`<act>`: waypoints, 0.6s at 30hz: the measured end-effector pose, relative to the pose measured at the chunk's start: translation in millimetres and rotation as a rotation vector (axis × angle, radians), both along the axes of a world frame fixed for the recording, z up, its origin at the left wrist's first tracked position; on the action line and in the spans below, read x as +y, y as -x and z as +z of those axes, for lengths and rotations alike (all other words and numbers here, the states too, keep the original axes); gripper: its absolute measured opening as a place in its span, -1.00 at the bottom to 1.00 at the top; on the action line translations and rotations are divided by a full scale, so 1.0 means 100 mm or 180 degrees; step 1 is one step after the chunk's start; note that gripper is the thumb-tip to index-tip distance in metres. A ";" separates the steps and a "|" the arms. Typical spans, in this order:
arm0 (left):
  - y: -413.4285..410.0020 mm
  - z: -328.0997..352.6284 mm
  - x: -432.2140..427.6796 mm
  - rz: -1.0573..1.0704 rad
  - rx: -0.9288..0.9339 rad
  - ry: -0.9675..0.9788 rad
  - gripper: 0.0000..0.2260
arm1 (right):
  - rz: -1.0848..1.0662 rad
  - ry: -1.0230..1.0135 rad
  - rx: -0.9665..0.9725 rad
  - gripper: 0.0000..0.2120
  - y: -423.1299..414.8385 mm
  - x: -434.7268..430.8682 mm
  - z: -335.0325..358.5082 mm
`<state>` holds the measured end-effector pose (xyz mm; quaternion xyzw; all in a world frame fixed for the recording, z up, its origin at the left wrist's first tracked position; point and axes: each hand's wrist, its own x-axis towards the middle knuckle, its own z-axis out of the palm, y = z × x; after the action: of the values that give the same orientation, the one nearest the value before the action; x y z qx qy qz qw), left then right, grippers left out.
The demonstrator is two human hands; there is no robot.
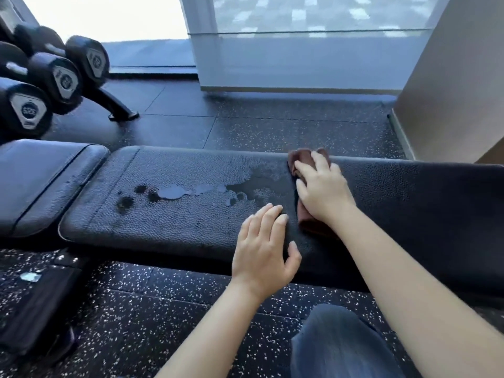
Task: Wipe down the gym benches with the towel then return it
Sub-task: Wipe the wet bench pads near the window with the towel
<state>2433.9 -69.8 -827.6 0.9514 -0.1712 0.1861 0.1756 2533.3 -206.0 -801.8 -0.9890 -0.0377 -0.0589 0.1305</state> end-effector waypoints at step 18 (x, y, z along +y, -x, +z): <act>-0.15 -0.08 0.60 -0.0176 -0.0621 -0.0376 -0.66 | -0.0341 0.0151 -0.0168 -0.63 0.17 0.38 -0.03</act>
<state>2449.3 -9.4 -835.6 0.9324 -0.2243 0.2625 0.1069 2515.9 -168.3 -804.6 -0.9905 0.0104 -0.0910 0.1027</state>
